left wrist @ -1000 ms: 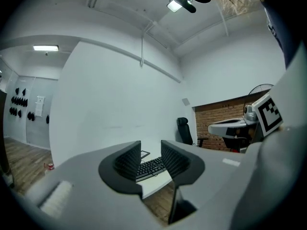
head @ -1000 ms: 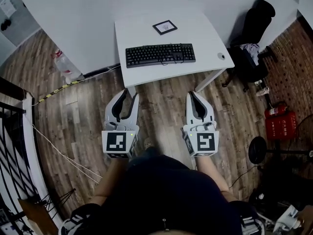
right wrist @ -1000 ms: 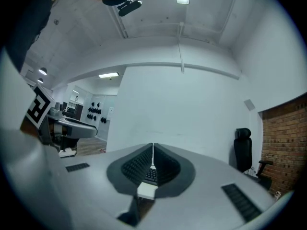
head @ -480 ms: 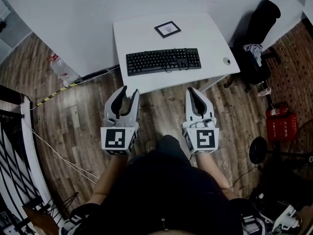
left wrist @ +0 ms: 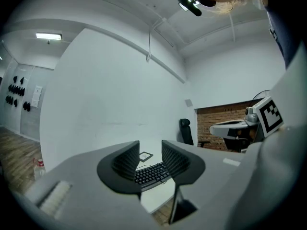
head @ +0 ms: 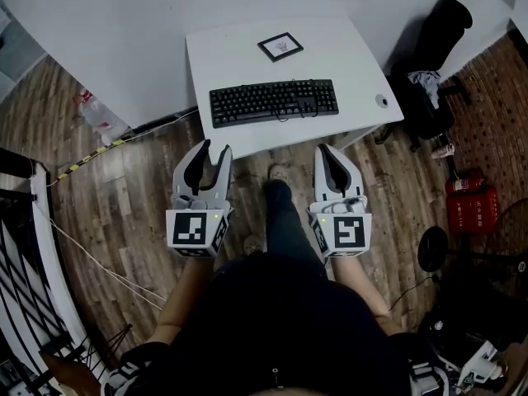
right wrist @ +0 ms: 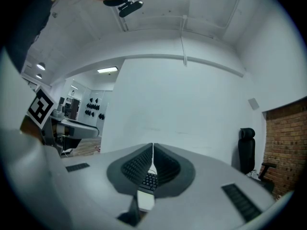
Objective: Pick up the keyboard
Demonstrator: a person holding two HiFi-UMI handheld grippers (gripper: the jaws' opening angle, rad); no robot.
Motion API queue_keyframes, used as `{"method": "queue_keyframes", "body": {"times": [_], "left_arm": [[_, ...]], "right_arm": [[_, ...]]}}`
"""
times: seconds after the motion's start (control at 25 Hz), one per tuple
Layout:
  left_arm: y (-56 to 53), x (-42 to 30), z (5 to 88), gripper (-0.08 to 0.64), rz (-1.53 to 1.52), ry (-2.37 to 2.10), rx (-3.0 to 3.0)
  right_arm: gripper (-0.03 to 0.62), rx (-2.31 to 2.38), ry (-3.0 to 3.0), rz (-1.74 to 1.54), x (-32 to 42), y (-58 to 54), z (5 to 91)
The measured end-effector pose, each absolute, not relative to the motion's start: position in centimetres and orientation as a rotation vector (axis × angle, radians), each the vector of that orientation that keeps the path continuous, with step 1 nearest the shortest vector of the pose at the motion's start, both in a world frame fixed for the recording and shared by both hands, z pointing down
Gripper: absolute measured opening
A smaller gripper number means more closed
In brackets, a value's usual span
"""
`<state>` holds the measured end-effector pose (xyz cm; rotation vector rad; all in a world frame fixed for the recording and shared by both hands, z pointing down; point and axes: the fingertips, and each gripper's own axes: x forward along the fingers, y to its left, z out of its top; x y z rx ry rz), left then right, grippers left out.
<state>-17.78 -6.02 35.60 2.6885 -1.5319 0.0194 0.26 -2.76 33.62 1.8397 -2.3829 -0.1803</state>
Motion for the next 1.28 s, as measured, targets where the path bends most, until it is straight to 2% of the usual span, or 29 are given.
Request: {"method": "queue_keyframes", "body": {"times": [0.6, 1.28], "left_arm": [[-15.0, -16.0, 36.3, 0.143, -0.007, -1.592, 2.658], [-26.8, -12.9, 39.7, 0.152, 0.196, -1.759, 2.559]], "right_arm": [[0.012, 1.778, -2.439, -0.209, 3.0, -13.3, 33.9], [0.012, 1.537, -2.537, -0.184, 8.5, -29.1, 37.0]]}}
